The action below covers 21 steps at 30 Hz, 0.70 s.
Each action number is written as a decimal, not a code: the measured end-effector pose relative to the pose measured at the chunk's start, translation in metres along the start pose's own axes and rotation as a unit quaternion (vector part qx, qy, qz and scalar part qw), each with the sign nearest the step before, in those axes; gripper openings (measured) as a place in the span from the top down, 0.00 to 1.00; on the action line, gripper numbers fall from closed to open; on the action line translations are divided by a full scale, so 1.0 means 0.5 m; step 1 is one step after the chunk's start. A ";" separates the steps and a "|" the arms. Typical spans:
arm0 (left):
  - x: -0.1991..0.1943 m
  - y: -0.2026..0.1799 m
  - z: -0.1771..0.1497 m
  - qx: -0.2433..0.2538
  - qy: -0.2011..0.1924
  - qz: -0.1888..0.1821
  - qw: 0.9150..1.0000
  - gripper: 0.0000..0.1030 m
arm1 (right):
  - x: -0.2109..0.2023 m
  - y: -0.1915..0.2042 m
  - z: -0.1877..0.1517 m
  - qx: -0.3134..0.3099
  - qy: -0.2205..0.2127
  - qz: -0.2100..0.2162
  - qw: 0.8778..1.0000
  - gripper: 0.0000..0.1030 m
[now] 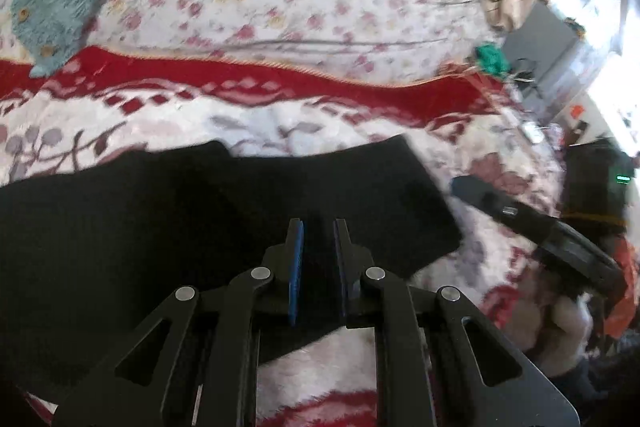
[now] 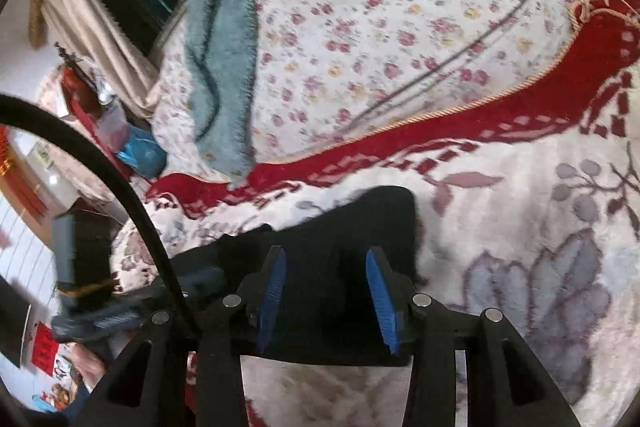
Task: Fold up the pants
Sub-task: 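Fold the pants in half with the left gripper toward the right gripper, then release the folded pants onto the blanket with both grippers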
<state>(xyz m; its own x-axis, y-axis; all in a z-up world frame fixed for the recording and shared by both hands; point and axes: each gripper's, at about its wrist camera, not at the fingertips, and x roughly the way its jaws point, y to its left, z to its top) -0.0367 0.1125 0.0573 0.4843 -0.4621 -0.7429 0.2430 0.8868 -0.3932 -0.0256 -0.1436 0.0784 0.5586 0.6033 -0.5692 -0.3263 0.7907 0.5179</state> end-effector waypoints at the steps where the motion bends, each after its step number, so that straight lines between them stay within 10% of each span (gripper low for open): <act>1: 0.012 0.006 -0.004 -0.005 0.006 0.008 1.000 0.88 | 0.011 0.007 -0.001 -0.012 0.009 -0.002 1.000 0.61; 6: 0.027 0.034 -0.017 -0.042 0.008 -0.007 0.999 0.88 | 0.071 -0.011 -0.016 -0.018 0.059 -0.042 0.997 0.61; 14: -0.067 0.070 -0.050 -0.087 -0.035 0.007 0.996 0.88 | 0.043 0.058 0.002 -0.047 0.039 0.020 0.998 0.58; 18: -0.146 0.125 -0.090 -0.141 -0.086 0.028 0.986 0.40 | 0.064 0.118 -0.002 -0.082 0.043 0.066 0.994 0.49; 21: -0.209 0.177 -0.126 -0.190 -0.118 0.055 0.973 0.39 | 0.099 0.163 -0.005 -0.108 0.058 0.087 0.989 0.49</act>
<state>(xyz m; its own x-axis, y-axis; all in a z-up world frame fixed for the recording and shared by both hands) -0.1189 0.2384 0.0659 0.6798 -0.3100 -0.6647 -0.1281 0.8422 -0.5237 -0.0263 -0.0491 0.0907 0.3936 0.7296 -0.5593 -0.5720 0.6706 0.4723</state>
